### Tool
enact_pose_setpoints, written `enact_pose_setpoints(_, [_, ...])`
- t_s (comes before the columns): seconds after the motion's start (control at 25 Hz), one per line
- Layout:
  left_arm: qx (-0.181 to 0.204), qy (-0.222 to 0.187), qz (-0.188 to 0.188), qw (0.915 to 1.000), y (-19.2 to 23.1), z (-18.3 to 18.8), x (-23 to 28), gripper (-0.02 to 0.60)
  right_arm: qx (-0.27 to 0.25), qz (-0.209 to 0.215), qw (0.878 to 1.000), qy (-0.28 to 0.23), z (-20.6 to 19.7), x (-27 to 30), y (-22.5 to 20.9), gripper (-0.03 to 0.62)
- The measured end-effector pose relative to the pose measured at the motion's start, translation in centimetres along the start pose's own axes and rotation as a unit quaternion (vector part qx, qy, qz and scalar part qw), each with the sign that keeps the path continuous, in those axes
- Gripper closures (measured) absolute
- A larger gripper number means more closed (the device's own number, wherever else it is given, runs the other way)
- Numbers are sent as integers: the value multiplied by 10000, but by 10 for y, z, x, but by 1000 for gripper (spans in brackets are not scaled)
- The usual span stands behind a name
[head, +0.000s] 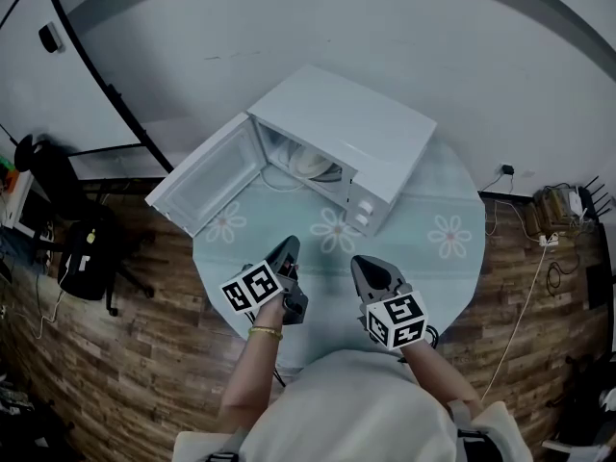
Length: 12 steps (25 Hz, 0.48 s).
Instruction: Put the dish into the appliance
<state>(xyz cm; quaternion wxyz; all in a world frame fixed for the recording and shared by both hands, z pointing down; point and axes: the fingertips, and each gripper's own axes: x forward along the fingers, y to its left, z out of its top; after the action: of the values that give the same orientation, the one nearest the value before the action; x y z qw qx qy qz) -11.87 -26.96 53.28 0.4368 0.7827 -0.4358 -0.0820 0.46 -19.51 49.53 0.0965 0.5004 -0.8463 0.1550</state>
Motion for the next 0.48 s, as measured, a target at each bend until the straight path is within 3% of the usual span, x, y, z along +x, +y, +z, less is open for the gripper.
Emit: enact_pose_setpoints(0.48, [453,234,409,9979,-1,-36,-56,572,97,43,9999,-49,-8,-16,9,589])
